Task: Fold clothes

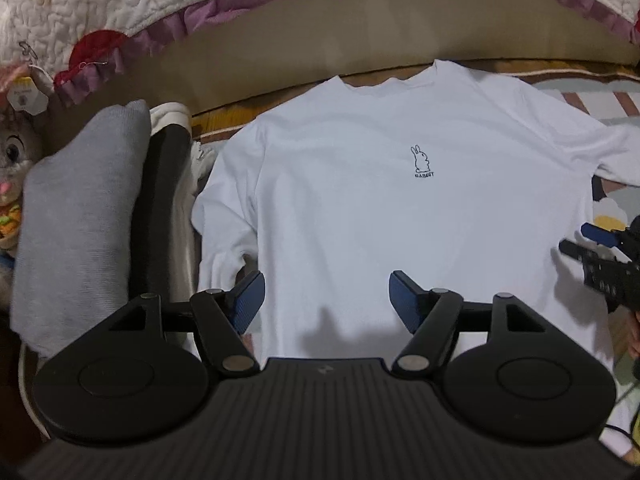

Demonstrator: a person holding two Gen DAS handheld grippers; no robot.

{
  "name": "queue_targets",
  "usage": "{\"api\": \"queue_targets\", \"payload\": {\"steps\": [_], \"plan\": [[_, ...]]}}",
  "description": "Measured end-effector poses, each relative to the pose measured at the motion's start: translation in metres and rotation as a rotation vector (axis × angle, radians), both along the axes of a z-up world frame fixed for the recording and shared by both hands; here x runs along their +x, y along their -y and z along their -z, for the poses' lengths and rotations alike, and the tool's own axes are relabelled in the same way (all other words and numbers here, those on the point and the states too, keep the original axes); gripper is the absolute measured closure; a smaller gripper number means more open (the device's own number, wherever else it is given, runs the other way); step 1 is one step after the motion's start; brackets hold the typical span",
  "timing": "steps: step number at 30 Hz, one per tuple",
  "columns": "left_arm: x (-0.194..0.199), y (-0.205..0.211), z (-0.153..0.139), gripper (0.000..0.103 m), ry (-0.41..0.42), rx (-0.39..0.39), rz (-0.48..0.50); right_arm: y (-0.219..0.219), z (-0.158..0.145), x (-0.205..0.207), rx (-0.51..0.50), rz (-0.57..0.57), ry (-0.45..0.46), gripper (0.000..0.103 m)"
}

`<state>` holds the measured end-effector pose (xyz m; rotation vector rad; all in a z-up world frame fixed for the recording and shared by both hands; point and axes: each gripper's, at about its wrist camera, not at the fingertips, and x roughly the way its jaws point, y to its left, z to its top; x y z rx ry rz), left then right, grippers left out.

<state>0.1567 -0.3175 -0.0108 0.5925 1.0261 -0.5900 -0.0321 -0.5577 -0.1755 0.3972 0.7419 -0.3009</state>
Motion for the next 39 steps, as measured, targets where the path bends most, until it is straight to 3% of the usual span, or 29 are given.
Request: {"api": "queue_targets", "payload": {"steps": [4,12,17,22,27,30,34,39], "plan": [[-0.006,-0.021,0.025,0.035,0.054,-0.046,-0.002,-0.025,-0.014,0.006,-0.132,-0.077,0.017,0.043],[-0.006,-0.075,0.078,0.035,0.123,-0.201,-0.166,-0.045,-0.012,0.016,-0.178,-0.153,0.021,0.043],[-0.005,-0.112,0.116,0.035,0.125,-0.164,-0.259,-0.054,-0.011,0.019,-0.209,-0.194,0.022,0.043],[-0.015,-0.14,0.119,0.035,0.286,-0.169,-0.233,-0.062,-0.011,0.022,-0.221,-0.235,0.03,0.043],[-0.01,-0.161,0.128,0.034,0.338,-0.183,-0.251,-0.066,-0.004,0.024,-0.189,-0.265,0.007,0.042],[-0.016,-0.159,0.138,0.034,0.366,-0.123,-0.216,-0.068,0.001,0.025,-0.171,-0.282,-0.009,0.042],[-0.031,-0.166,0.146,0.033,0.355,-0.097,-0.255,-0.07,0.005,0.027,-0.166,-0.296,-0.033,0.042],[-0.032,-0.195,0.154,0.031,0.309,-0.111,-0.415,-0.073,0.006,0.028,-0.166,-0.311,-0.039,0.042]]}}
